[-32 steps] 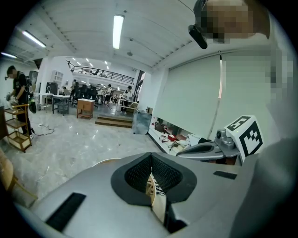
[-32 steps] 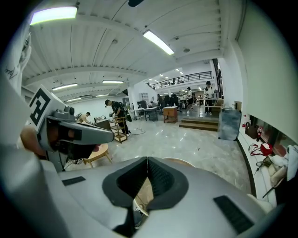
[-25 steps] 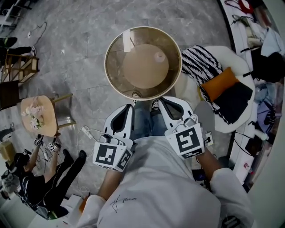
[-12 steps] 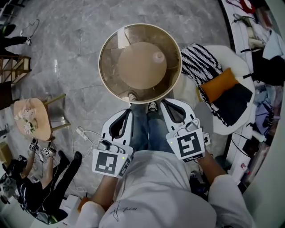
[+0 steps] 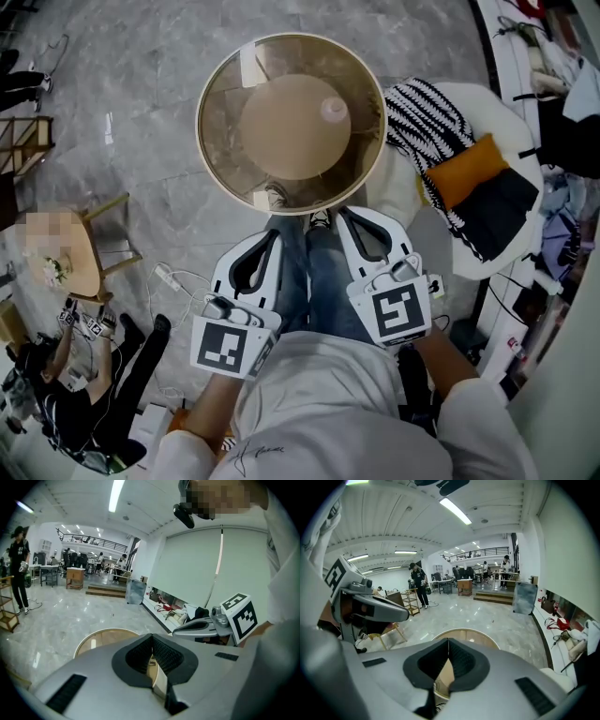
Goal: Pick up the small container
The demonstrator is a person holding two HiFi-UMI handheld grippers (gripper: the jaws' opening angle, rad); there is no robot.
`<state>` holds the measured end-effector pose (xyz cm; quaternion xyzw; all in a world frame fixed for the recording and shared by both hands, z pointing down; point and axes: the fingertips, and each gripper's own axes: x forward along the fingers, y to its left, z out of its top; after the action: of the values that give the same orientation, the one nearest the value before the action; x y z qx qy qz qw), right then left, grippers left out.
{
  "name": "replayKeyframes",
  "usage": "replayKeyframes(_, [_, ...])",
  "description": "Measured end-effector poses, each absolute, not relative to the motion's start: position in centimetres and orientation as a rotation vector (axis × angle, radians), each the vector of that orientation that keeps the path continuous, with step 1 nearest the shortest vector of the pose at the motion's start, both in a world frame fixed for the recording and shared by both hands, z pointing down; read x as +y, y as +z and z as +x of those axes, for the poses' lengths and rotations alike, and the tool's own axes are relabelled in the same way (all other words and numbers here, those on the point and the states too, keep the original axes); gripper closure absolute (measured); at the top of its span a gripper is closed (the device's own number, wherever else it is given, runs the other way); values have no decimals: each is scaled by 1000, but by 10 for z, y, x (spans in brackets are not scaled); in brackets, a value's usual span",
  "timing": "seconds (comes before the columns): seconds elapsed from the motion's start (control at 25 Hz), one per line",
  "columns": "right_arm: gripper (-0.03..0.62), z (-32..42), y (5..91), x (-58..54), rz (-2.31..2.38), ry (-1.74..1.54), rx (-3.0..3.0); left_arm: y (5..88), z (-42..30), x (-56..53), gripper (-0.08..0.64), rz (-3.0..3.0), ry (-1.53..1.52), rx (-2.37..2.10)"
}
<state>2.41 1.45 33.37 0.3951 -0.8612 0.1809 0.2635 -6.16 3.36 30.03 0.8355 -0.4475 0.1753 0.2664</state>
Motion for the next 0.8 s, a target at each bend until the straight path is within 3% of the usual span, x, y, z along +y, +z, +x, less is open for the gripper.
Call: replayKeyframes(0.8, [575,20,407,-10,1153,639,-2301,371,-72,19,541,2160,538,-1152])
